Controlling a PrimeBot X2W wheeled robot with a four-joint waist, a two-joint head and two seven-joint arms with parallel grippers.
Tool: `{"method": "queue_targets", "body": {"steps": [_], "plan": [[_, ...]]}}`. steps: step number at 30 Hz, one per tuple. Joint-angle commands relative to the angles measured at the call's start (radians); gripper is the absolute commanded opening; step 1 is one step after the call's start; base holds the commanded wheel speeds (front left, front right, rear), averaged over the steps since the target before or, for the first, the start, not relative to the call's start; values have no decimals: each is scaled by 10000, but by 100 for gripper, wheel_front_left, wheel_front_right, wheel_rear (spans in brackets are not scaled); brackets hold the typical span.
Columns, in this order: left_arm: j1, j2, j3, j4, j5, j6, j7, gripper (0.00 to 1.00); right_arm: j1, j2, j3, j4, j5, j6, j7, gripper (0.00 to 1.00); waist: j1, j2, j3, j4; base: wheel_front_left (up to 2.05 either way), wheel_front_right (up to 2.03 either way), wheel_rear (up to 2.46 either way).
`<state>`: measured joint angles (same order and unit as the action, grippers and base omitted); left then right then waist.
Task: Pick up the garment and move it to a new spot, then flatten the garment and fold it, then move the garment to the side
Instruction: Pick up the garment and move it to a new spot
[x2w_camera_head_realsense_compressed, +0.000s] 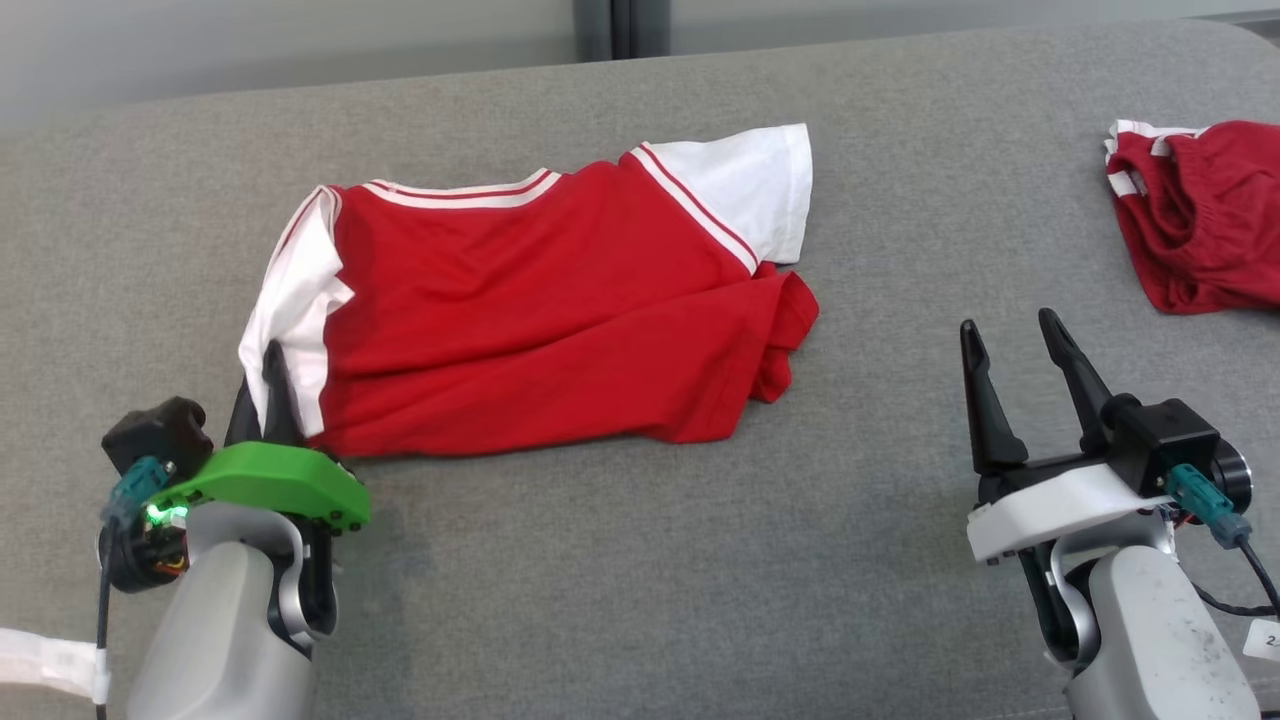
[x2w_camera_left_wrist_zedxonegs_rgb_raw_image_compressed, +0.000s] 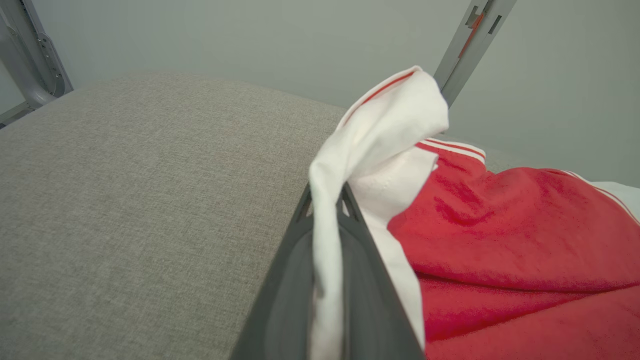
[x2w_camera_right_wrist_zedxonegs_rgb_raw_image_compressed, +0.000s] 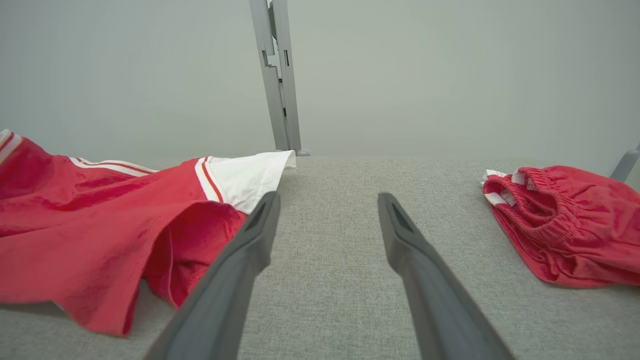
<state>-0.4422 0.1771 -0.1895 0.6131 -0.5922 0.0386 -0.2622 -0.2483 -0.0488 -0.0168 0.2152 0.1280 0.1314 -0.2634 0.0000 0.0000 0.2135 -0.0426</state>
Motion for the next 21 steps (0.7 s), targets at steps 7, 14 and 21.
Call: {"method": "queue_targets", "body": {"steps": [7,14,21], "plan": [[945,-518,634,-927,834,-286,-32,100,11,-34,99,240,-161,-15,-16,100,0,0,-311,151,0,0,0],[1511,-747,1019,-1885,1646,-729,-30,100,110,-34,111,331,-231,-15,-16,100,0,0,-747,230,0,0,0],[2455,-875,1302,-2604,2207,-990,-31,100,472,-34,219,405,-210,-15,-16,100,0,0,-1336,292,0,0,0]]}}
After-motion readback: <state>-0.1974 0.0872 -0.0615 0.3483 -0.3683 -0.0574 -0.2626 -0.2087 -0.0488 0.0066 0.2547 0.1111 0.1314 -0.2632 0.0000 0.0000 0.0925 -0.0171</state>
